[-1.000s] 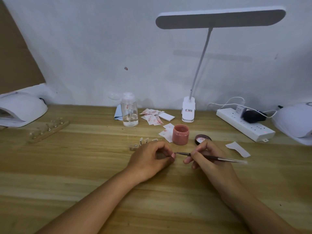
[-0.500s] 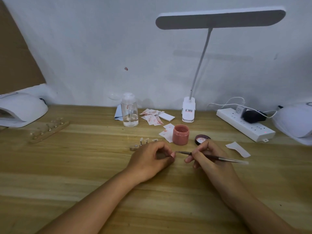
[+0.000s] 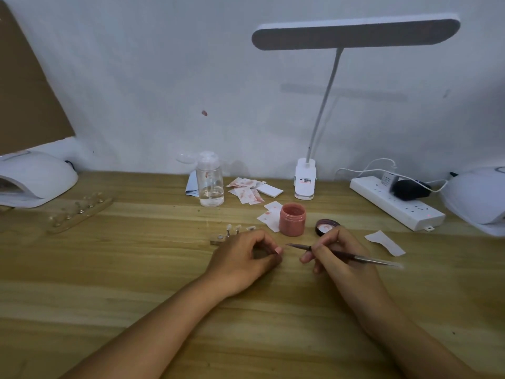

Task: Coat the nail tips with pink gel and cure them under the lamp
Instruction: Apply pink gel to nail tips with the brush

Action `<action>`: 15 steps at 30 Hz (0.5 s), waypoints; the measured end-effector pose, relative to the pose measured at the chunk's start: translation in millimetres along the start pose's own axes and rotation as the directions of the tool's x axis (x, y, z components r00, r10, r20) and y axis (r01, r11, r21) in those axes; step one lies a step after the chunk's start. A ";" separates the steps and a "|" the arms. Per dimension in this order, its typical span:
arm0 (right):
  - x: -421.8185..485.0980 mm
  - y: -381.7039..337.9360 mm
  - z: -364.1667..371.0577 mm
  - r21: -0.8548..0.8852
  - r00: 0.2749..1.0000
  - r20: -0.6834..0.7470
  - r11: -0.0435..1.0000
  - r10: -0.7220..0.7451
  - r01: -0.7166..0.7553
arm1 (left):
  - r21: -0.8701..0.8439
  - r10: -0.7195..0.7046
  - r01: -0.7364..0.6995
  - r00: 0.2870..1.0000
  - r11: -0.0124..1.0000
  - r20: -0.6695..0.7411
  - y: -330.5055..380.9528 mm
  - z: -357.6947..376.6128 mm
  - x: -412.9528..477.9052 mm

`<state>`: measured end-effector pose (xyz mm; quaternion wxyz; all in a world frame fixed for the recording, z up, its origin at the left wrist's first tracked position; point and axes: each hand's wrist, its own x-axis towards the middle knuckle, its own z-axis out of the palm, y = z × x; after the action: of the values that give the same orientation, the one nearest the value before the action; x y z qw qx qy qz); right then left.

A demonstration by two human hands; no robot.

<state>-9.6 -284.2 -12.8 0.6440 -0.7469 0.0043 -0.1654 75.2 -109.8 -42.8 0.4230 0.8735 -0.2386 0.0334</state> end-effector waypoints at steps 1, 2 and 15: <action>0.3 0.0 0.1 0.003 1.000 -0.005 1.000 0.000 0.000 | 0.001 0.000 0.000 1.000 1.000 0.000 -0.1 -0.1 0.1; 0.6 0.1 0.3 0.002 1.000 -0.003 1.000 0.002 -0.002 | 0.000 -0.001 0.001 1.000 1.000 0.001 -0.1 -0.2 0.1; 0.7 0.3 1.0 0.018 1.000 -0.002 1.000 0.006 -0.006 | 0.009 0.015 -0.015 1.000 1.000 0.022 0.3 -1.4 1.1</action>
<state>-8.7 -283.4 -13.0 0.6512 -0.7409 0.0059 -0.1642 76.3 -109.4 -41.4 0.4160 0.8741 -0.2494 0.0282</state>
